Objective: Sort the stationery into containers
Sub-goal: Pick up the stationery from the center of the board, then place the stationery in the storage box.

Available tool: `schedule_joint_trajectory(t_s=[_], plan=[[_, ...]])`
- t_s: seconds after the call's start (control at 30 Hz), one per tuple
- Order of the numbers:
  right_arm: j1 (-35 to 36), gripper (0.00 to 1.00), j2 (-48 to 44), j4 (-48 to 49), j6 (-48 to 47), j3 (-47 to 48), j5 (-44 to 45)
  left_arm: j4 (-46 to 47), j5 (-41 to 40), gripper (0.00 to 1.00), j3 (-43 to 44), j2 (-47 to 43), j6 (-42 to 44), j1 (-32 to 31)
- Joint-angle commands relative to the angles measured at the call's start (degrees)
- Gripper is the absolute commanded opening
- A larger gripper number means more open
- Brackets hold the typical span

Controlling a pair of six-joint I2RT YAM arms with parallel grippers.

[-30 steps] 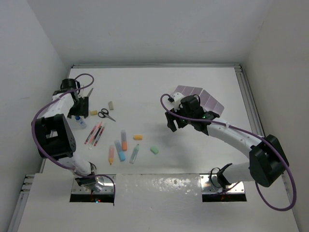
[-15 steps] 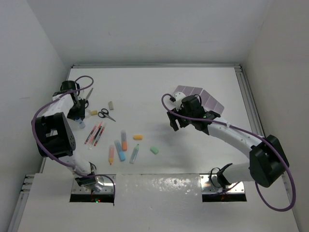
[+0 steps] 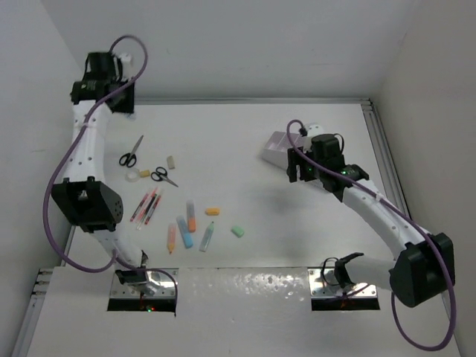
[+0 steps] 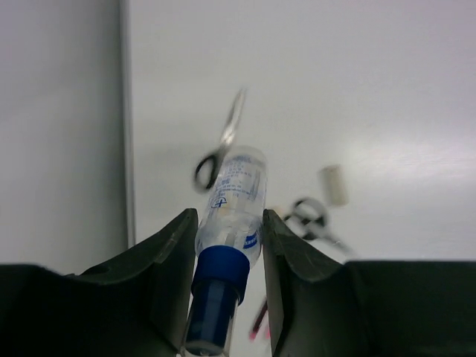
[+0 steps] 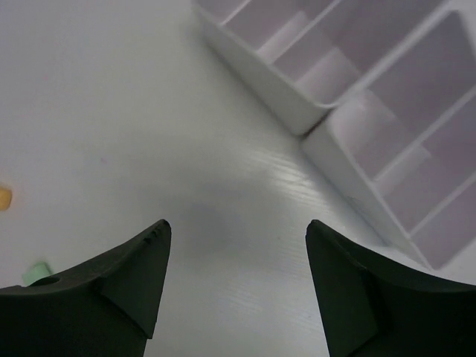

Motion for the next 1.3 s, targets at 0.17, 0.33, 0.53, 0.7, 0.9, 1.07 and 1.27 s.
schedule_joint_trajectory(t_s=[0.17,0.33,0.53,0.7,0.9,1.07,1.27], plan=[[-10.6,0.71,-7.0,-9.1,4.3,6.4,7.6,-8.7,6.4,0.00,33.1,20.9,2.8,-30.1],[-14.1,0.72,-12.9,-8.5,4.2,1.5,7.1,4.9,10.5,0.00,33.1,24.4,1.7,-42.2],[-14.5,0.72,-15.3,-11.0,4.0,-0.5,6.4,18.6,16.4,0.00,31.9,28.0,-5.5,-46.0],[-14.5,0.72,-16.7,-12.4,3.2,-2.1,6.8,21.6,17.3,0.00,33.3,31.4,-6.9,-49.6],[-14.7,0.72,-16.8,-11.4,2.1,-3.0,7.1,24.0,14.3,0.00,33.7,34.8,-5.5,-53.2],[-14.7,0.72,-17.0,-12.0,0.7,-2.8,7.7,24.3,13.3,0.00,33.6,35.6,-5.1,-54.7],[-14.7,0.72,-17.8,-12.0,1.0,-4.2,7.7,23.6,12.8,0.00,31.7,35.7,-3.2,-56.1]])
